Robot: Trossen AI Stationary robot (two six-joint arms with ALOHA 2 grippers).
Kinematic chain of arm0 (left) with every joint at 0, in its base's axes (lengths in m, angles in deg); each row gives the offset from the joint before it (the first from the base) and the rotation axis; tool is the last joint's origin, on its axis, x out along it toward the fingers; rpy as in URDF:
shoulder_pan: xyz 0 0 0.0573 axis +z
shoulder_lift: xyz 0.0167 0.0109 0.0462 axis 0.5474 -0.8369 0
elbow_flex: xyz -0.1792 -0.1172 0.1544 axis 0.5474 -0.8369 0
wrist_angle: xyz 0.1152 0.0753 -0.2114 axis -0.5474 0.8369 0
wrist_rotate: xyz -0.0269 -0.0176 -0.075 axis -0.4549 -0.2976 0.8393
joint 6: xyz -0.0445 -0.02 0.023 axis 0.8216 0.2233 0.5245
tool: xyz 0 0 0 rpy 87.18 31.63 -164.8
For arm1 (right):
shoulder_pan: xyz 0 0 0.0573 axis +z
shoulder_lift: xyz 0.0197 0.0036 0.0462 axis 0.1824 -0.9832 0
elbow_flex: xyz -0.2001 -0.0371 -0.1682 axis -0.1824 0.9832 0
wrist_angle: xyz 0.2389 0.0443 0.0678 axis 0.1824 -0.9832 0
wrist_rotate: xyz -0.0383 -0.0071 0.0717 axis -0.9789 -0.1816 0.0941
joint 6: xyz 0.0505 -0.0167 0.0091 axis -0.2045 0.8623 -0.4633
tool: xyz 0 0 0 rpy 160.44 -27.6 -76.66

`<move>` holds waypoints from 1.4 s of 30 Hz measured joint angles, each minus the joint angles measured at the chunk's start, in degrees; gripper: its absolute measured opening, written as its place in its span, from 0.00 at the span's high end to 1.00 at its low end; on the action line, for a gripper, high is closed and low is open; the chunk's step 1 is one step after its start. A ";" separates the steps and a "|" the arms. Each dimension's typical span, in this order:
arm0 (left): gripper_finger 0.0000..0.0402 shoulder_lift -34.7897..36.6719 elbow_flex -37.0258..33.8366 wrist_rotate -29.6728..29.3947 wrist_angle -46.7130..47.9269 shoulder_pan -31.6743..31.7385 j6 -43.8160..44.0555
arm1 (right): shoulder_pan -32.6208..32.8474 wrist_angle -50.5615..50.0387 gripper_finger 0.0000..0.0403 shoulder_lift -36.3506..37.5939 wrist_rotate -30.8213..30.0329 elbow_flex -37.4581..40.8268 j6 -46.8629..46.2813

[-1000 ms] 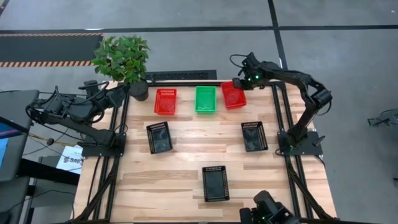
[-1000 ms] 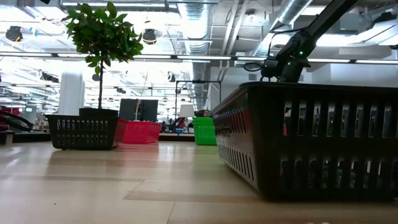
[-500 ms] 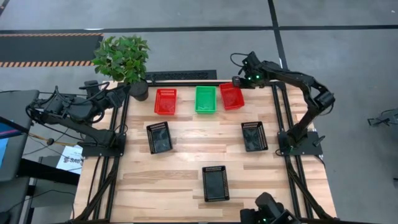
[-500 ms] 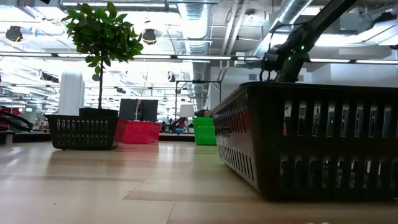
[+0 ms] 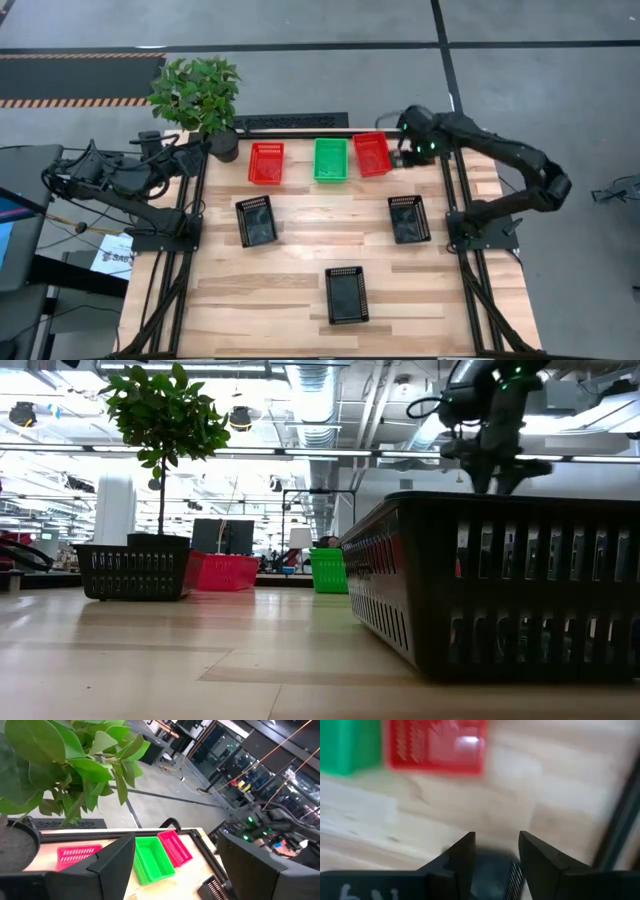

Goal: Stack baskets by color
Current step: Stack the top right black bin on the top left black bin

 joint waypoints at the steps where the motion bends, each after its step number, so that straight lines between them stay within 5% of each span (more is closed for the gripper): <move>1: 0.33 0.00 0.00 0.07 0.42 0.00 0.00 | 2.01 -1.03 0.58 0.54 -0.94 0.93 -2.26; 10: 0.33 0.00 0.00 0.16 0.63 0.00 -1.79 | 18.40 -1.07 0.56 2.36 -1.73 11.88 -22.21; 17: 0.33 0.00 0.00 0.16 2.14 0.00 -1.81 | 26.32 -5.52 0.56 2.36 -4.69 13.34 -31.52; 29: 0.33 0.74 0.00 0.10 3.22 0.00 -1.81 | 26.68 -2.90 0.57 2.29 -2.80 21.90 -31.09; 35: 0.33 0.68 0.00 0.84 3.67 0.00 -1.77 | 26.38 3.95 0.68 2.29 -0.12 24.39 -30.81; 42: 0.33 0.68 0.00 1.25 3.67 0.00 -1.77 | 26.54 5.21 0.95 2.31 0.70 25.03 -32.12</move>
